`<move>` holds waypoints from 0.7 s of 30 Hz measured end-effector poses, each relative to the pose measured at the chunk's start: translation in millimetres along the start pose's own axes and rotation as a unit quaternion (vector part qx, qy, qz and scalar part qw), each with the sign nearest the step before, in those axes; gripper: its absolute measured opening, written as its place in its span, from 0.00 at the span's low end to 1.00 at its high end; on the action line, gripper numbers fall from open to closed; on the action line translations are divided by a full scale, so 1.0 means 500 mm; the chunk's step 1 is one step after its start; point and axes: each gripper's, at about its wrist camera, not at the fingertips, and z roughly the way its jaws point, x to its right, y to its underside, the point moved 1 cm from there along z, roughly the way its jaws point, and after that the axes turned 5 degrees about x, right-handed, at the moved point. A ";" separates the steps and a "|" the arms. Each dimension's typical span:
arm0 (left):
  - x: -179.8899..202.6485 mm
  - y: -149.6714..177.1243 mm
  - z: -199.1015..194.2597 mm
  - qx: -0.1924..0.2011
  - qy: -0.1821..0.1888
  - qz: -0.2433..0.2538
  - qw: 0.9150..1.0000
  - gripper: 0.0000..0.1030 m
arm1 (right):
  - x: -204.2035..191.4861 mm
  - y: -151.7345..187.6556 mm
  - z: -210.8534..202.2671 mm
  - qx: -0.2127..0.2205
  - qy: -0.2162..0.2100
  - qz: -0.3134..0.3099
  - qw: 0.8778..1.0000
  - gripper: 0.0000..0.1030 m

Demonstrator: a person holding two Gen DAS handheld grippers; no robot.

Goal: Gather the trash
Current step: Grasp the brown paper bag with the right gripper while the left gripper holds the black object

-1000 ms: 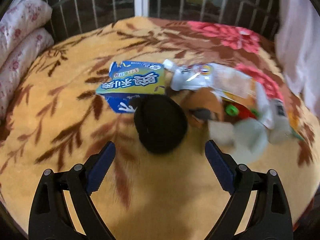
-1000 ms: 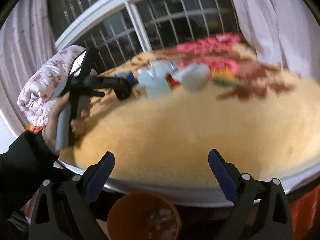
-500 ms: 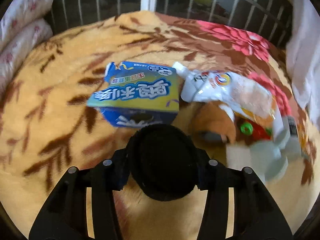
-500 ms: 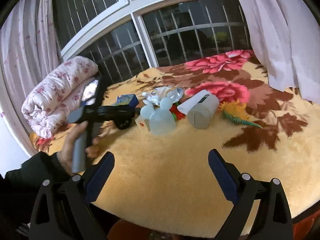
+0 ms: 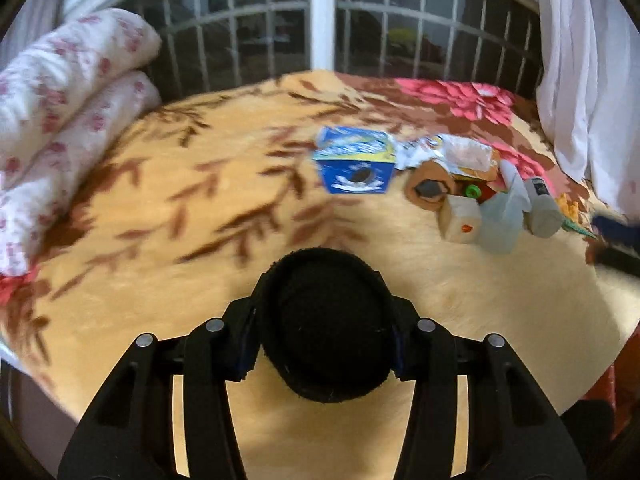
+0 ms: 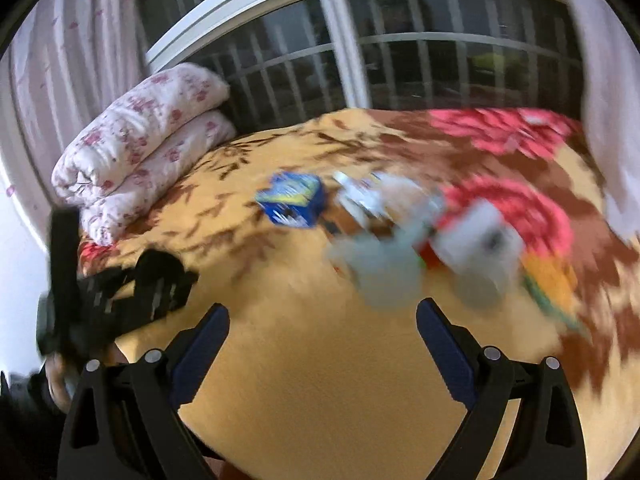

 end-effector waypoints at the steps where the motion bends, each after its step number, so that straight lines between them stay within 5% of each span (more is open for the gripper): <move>1: -0.010 0.005 -0.006 0.002 -0.006 -0.005 1.000 0.46 | -0.012 -0.036 0.028 -0.012 -0.014 -0.004 1.000 0.91; 6: -0.038 0.032 0.019 -0.011 -0.005 -0.019 1.000 0.46 | -0.006 -0.128 0.194 -0.099 -0.029 0.051 0.993 0.87; 11: -0.039 0.049 0.035 0.002 0.009 -0.019 1.000 0.47 | 0.054 -0.136 0.326 -0.164 -0.004 0.164 0.973 0.81; 17: -0.045 0.058 0.037 0.010 0.028 -0.024 0.999 0.47 | 0.054 -0.144 0.367 -0.183 0.045 0.163 0.968 0.81; 21: -0.050 0.058 0.040 0.010 0.036 -0.031 0.999 0.47 | 0.047 -0.142 0.385 -0.198 0.090 0.138 0.966 0.72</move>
